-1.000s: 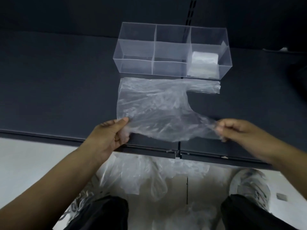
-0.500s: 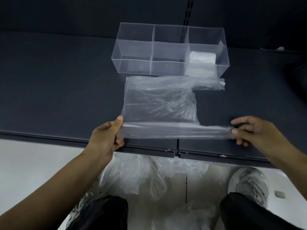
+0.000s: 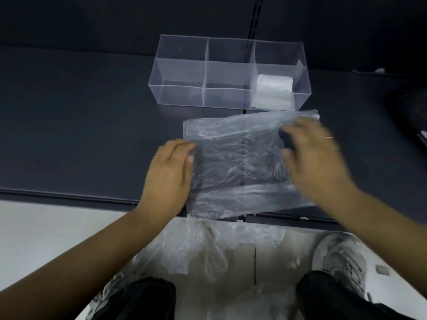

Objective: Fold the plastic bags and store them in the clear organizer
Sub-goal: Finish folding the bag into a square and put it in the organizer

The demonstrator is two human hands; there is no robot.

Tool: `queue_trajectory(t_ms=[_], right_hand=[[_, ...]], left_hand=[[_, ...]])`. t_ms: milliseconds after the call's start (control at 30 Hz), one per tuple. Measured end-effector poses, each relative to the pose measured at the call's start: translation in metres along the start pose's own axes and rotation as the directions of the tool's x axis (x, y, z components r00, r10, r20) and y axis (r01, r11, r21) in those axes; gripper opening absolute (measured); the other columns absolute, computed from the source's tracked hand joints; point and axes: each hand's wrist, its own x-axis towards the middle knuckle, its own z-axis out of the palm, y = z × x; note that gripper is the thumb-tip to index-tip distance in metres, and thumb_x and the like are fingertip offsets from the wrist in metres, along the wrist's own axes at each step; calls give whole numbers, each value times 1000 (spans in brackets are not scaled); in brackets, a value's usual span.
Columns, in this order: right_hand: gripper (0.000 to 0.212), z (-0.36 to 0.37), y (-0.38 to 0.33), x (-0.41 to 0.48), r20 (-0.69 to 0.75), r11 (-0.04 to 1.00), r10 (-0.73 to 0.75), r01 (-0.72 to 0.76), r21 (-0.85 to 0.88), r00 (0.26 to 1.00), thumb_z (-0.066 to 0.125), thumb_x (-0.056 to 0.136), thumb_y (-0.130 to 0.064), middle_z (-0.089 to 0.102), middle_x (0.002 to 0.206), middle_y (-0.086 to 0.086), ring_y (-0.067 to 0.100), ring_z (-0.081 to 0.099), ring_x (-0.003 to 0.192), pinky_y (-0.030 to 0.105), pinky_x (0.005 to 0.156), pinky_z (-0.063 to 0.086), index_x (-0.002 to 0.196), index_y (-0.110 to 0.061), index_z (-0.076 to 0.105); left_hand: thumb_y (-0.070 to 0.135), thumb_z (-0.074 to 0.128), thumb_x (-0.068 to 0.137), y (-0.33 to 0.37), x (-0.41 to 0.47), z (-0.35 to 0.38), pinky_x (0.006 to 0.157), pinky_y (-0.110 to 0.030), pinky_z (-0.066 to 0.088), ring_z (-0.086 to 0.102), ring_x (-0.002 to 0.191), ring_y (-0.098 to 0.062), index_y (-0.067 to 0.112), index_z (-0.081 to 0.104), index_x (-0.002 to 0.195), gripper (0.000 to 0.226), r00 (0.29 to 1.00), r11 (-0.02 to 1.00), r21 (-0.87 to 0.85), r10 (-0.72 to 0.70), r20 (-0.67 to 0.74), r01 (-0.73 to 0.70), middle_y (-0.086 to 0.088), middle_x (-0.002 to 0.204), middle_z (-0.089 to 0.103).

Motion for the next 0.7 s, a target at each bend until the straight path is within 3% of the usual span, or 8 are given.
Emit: queue_trajectory(t_ms=[67,100,200,400,500,567,633,700], right_hand=[[49,27,-43,19,164,974,-209,190,125,964,52,95,-19,36,150,15,30,30,140,34,117,14,141,-6,43],[52,42,-57,27,236,958,-276,248,142,932,45,99,-25,26,156,11,25,20,145,34,119,7,147,-10,33],[59,78,-55,46,335,974,-226,224,45,915,30,102,-43,5,162,2,17,0,148,35,119,-5,153,-20,12],[68,72,50,26,224,982,157,-128,-140,962,18,96,-56,4,162,3,20,0,148,42,119,-2,153,-21,10],[65,55,98,12,132,922,373,-350,-169,919,27,99,-48,11,161,8,24,8,147,46,119,4,152,-13,16],[63,43,112,5,70,874,477,-464,-145,876,32,100,-41,14,159,14,28,10,147,49,118,6,151,-6,21],[62,34,100,-5,10,904,420,-417,-97,907,36,100,-38,17,157,19,32,13,146,50,118,9,147,0,26],[65,32,61,-20,22,981,190,-191,38,981,38,95,-43,23,156,18,32,18,145,49,118,14,145,-1,33]], left_hand=[[26,32,104,3,16,17,118,-31,11,27,142,-27,1,36,144,47,983,998,51,25,182,-35,-15,152,33],[35,23,103,0,22,25,119,-32,0,12,147,-23,3,22,149,56,965,992,119,7,263,-40,-12,158,17],[60,1,91,-21,31,40,119,-35,-10,-8,147,-15,12,-1,152,77,928,947,303,-14,371,-107,-4,161,-5],[69,-3,85,-39,31,41,119,-38,-7,-8,148,-16,14,-1,153,87,920,911,378,4,391,-165,-3,161,-5],[69,-8,82,-38,28,33,119,-40,-10,-9,148,-20,12,-2,152,91,928,908,406,-63,367,-99,-7,161,-7],[67,0,88,-36,16,22,119,-44,-3,0,148,-25,8,11,152,87,952,932,340,18,306,-127,-12,160,5],[67,16,94,-34,-9,13,119,-47,8,12,147,-27,5,26,149,83,911,928,203,234,340,-314,-13,158,18],[70,33,90,-29,-40,10,117,-47,15,20,146,-25,8,32,148,85,801,860,112,407,438,-498,-10,156,25]])
